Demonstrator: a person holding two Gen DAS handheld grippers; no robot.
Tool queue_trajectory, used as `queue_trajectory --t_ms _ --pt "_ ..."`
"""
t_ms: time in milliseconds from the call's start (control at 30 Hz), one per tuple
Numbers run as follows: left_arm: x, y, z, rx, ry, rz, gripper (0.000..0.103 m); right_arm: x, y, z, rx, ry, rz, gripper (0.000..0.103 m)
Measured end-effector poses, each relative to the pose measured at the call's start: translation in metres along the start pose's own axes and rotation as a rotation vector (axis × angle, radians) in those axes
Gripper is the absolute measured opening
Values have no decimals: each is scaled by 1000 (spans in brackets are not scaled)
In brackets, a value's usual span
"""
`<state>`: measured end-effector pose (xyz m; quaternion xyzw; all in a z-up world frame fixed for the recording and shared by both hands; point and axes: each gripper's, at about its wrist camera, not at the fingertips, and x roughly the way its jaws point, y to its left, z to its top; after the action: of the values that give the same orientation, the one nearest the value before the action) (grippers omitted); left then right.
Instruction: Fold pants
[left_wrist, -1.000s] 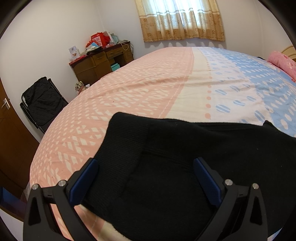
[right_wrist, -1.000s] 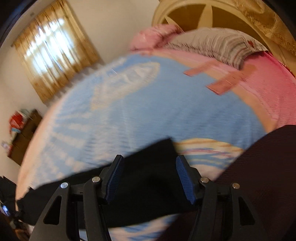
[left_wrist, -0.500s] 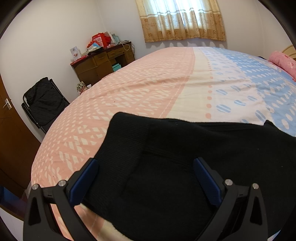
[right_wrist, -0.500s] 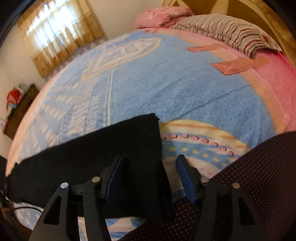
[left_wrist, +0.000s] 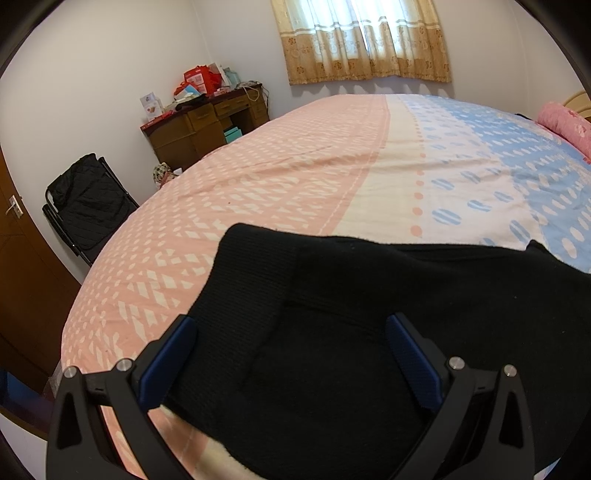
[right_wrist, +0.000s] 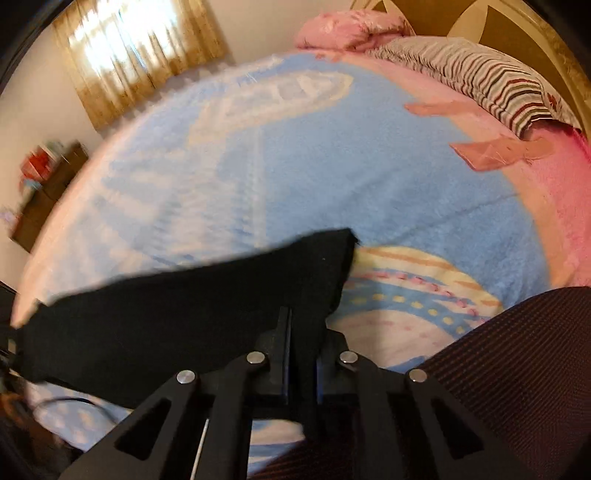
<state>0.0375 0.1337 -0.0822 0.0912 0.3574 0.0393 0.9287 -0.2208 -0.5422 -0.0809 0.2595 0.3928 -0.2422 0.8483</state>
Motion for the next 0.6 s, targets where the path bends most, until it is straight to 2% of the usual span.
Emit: queue_trajectory --t_ms 133,200,267,400,500,600 --pt "0 -1 0 -1 -1 1 103 -41 49 0 -3 -70 167 9" --pt "0 -1 0 -2 -1 0 103 -54 88 -1 -31 -69 277 9" --pt "0 -1 0 -2 -2 -1 103 -57 130 -5 -86 -57 352 9" --pt "-1 -1 0 -8 -5 -12 103 -42 209 -19 -205 -31 418 9" --pt "-1 -1 0 -8 -6 -13 103 -13 259 -37 -249 -3 448 9" --pt "-1 -1 0 -9 -5 -14 103 22 301 -57 -301 24 434 9"
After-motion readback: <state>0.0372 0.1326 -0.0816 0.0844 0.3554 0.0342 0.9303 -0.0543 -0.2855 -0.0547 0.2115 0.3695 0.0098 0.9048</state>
